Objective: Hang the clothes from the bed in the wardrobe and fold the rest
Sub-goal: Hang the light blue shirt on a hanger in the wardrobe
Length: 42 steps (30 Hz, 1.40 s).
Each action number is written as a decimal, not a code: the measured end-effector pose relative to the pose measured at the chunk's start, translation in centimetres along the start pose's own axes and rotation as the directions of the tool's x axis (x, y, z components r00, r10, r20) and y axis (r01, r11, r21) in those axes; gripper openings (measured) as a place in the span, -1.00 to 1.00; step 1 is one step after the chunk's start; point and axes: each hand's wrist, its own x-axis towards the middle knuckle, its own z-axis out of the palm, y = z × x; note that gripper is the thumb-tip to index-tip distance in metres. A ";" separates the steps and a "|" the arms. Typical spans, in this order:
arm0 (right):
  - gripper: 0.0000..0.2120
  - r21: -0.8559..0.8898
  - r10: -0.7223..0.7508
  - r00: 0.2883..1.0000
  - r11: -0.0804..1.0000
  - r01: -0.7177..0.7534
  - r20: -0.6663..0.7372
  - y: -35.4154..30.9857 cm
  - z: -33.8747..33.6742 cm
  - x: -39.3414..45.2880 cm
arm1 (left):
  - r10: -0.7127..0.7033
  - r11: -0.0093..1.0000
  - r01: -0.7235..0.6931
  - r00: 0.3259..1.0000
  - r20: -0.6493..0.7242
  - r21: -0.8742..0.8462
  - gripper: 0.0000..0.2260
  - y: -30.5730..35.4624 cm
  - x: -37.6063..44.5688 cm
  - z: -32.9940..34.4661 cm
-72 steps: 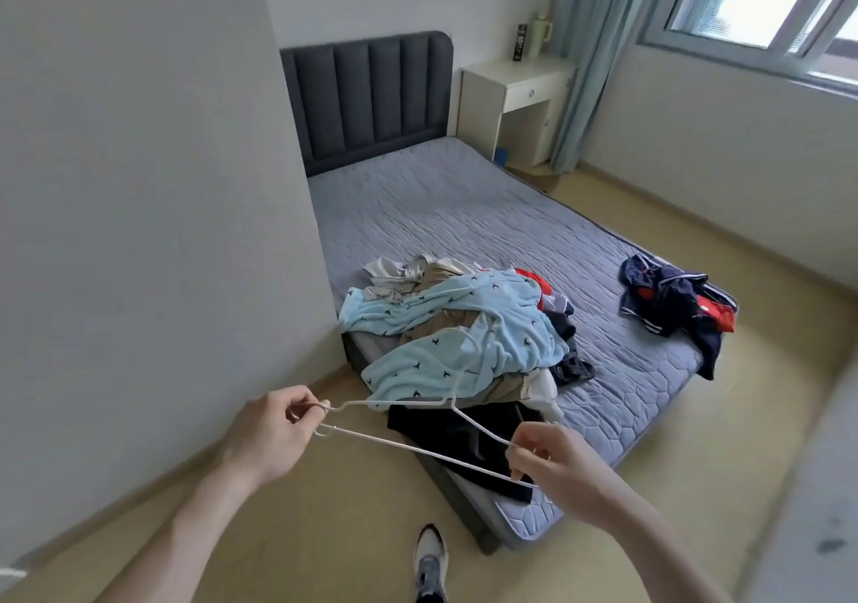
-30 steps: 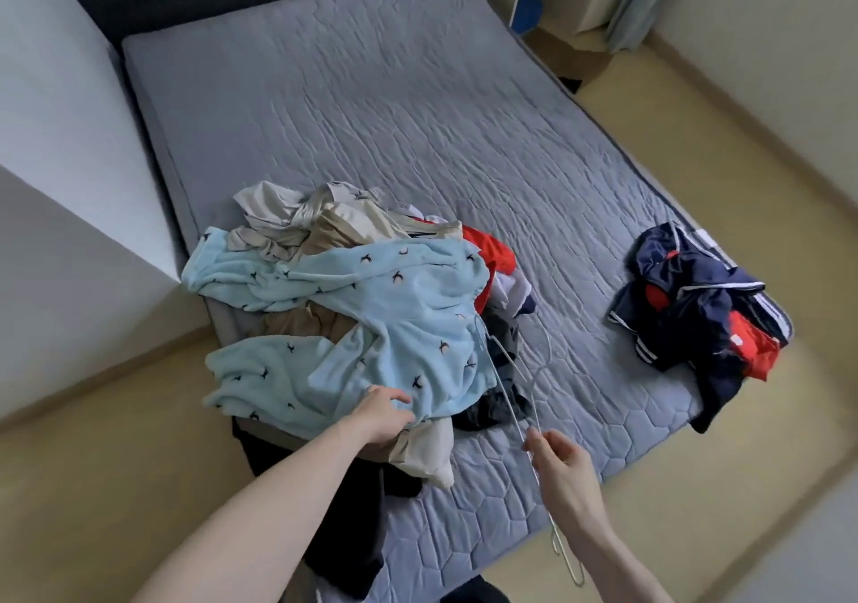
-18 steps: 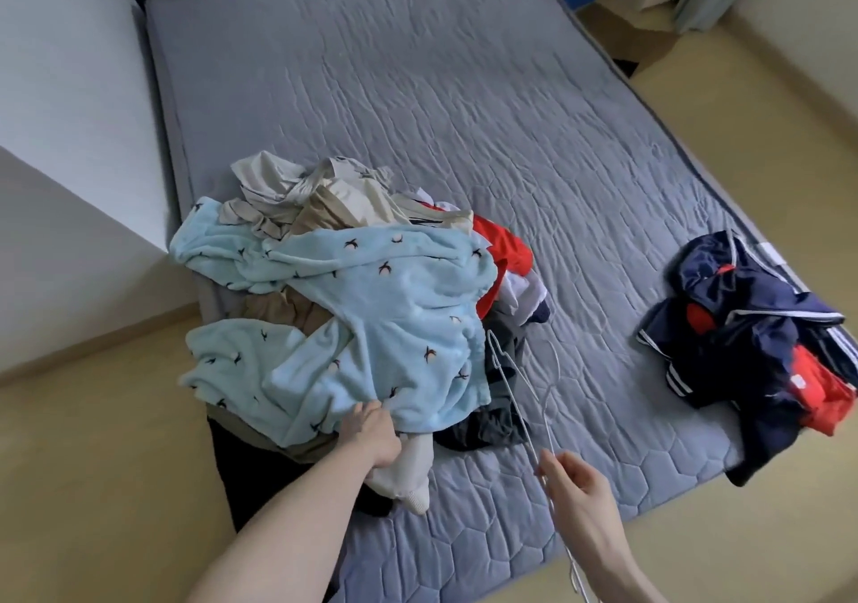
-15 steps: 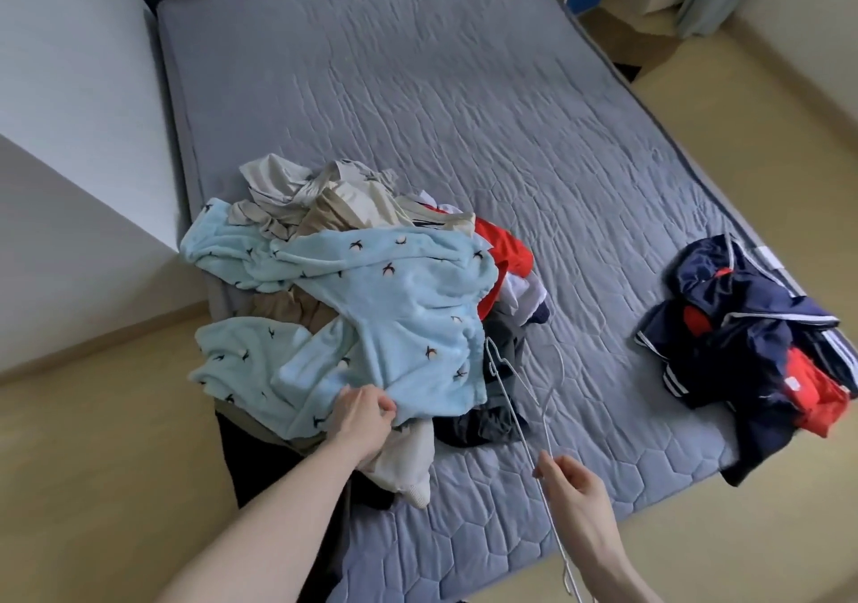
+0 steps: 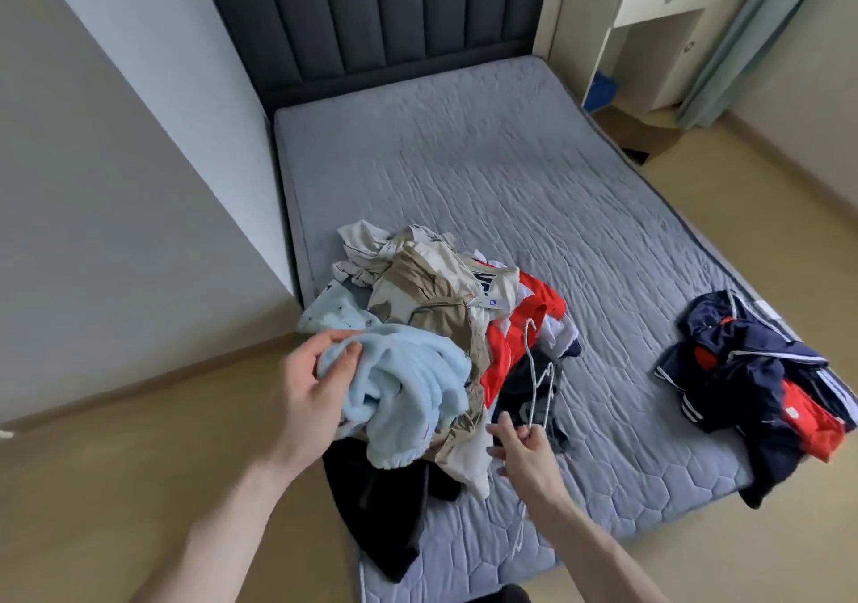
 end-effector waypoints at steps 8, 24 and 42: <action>-0.59 0.220 0.225 0.884 0.916 -0.335 0.409 1.5 13.9 -10.8 | -0.042 0.977 0.060 0.995 0.090 -0.204 -0.86 4.3 -12.7 -10.3; -0.69 -0.069 -0.379 0.512 0.750 0.658 0.771 -10.8 16.9 -20.8 | -0.581 0.700 0.279 0.757 0.298 0.658 -0.93 -4.8 -24.0 -22.9; -0.69 -0.047 -0.366 0.315 0.585 0.810 0.876 -15.4 5.0 -20.0 | -0.432 0.809 0.113 0.779 0.454 0.577 -0.80 -1.1 -14.3 -9.3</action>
